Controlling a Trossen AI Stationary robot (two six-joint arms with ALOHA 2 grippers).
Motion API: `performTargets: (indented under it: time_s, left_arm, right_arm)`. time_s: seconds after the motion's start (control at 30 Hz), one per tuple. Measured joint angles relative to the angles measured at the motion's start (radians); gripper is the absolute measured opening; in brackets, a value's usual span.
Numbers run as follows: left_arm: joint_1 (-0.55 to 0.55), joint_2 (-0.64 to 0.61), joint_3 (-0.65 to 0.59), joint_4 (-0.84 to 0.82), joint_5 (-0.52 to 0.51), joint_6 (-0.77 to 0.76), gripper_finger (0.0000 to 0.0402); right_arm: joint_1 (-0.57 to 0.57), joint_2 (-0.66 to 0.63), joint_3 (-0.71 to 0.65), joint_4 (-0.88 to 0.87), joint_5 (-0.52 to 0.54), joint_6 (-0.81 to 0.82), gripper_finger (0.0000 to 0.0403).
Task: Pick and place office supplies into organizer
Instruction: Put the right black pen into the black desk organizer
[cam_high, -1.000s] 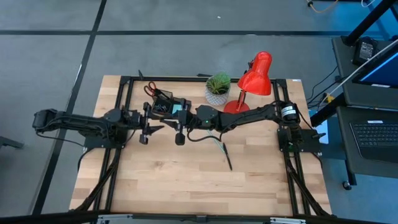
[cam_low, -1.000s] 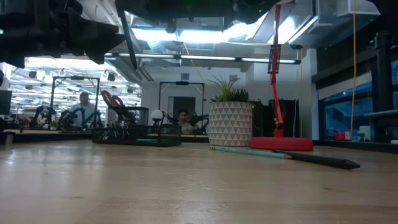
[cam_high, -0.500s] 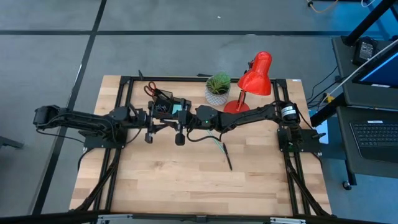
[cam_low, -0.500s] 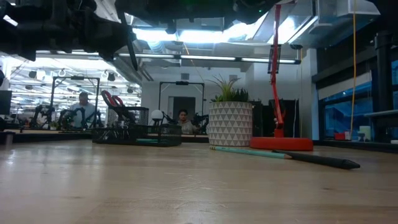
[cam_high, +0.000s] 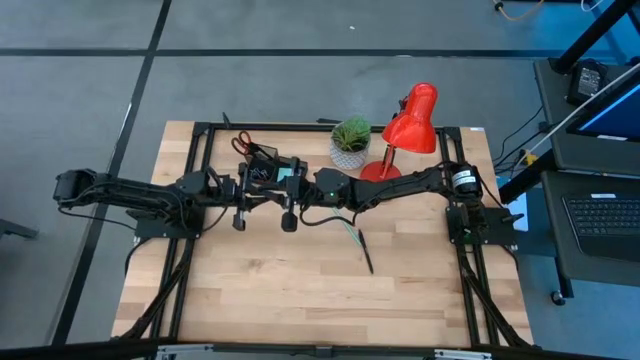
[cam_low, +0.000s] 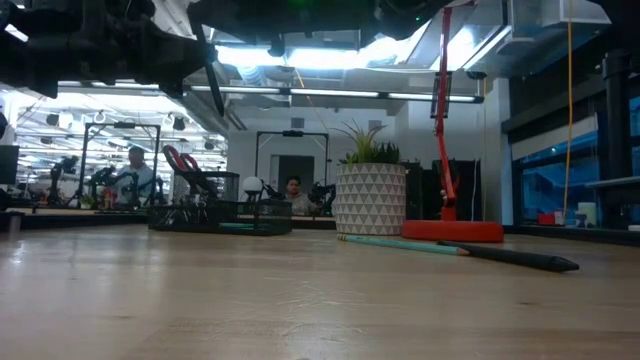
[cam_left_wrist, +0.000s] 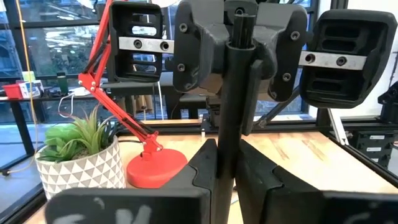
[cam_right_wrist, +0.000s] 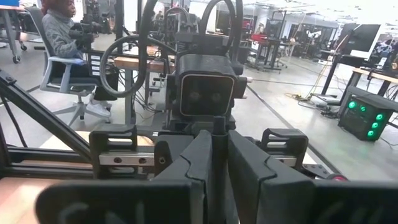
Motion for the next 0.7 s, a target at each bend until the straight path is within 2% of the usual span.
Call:
performTargets:
  time_s: [0.23, 0.37, 0.5, 0.7]
  left_arm:
    - [0.0, 0.0, 0.0, -0.003, 0.0, -0.002, 0.0032]
    - [0.0, 0.0, 0.0, -0.005, 0.0, -0.002, 0.003]
    - [0.0, 0.0, 0.0, -0.002, -0.003, -0.003, 0.0031]
    - [0.001, -0.001, 0.002, 0.002, -0.009, -0.003, 0.0031]
  right_arm:
    - [0.0, -0.002, 0.0, -0.014, 0.0, 0.034, 0.0045]
    - [0.001, -0.002, 0.0, -0.02, -0.001, 0.03, 0.006]
    - [0.001, -0.002, 0.0, -0.047, -0.005, 0.029, 0.0099]
    - [0.002, -0.028, -0.002, -0.168, -0.003, 0.033, 0.0181]
